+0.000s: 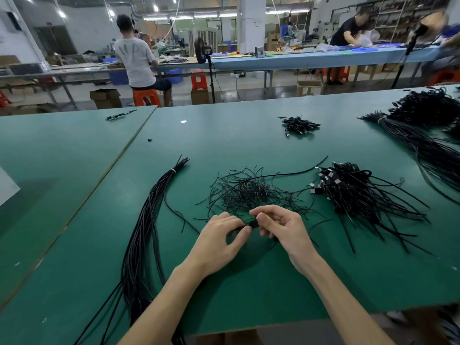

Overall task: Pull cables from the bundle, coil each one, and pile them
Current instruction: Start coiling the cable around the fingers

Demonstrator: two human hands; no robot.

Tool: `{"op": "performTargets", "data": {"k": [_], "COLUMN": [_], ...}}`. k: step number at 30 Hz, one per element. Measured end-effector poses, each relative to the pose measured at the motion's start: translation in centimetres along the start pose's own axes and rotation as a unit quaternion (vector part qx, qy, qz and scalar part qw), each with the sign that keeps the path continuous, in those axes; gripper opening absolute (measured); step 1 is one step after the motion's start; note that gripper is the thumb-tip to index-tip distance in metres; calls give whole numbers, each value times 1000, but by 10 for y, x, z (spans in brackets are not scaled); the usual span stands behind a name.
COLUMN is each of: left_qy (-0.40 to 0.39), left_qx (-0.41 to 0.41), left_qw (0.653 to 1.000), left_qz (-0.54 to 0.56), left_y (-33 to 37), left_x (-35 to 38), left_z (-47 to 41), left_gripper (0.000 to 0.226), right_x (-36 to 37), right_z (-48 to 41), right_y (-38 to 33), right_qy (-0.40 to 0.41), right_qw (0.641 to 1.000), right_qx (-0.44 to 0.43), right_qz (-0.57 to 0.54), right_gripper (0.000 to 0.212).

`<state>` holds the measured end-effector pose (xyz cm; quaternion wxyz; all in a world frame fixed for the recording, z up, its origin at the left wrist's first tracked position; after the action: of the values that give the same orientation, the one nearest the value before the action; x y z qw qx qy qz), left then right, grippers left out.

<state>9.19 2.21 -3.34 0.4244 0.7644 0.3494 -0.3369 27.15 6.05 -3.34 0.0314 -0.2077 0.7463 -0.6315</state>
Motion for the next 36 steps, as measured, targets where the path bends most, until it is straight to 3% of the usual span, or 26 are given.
{"op": "performTargets", "data": {"k": [9, 15, 18, 20, 23, 26, 31, 33, 36], "left_qy": [-71, -59, -26, 9, 44, 48, 81, 100, 95], "left_qx": [6, 29, -34, -80, -129, -166, -186, -193, -207], "left_qw": [997, 997, 997, 981, 917, 806, 657, 598, 549], "left_qz": [-28, -37, 68, 179, 375, 566, 726, 771, 804], "left_y": [3, 3, 1, -2, -4, 3, 22, 33, 42], "left_x": [8, 10, 5, 0, -7, -13, -18, -19, -18], "left_z": [0, -1, -4, -8, -19, -29, -45, -48, -48], "left_gripper": [47, 40, 47, 50, 56, 57, 53, 51, 53], "right_x": [-2, 0, 1, 4, 7, 9, 11, 11, 6], "right_z": [-1, -1, 0, -1, -2, -3, -4, -5, -6], "right_y": [3, 3, 2, 2, 4, 5, 9, 10, 10], "right_qy": [12, 11, 13, 2, -20, -42, -81, -77, -46], "right_qw": [999, 1000, 1000, 1000, 996, 995, 989, 987, 992], "right_qx": [18, 10, 6, -1, -7, -5, 0, 1, -11], "right_qz": [-26, -6, 2, 20, 81, 92, 126, 141, 119], "right_gripper": [28, 36, 44, 38, 28, 38, 60, 57, 30]}}
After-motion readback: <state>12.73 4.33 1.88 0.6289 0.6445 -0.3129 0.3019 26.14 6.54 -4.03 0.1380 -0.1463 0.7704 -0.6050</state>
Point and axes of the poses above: each hand's wrist, its own z-axis away from the middle knuckle, its own x-axis out of the palm, y = z × x, the point moved 3 cm from there along -z, towards the middle knuckle, and after that the axes turned 10 degrees about -z, right-handed, at the moved point
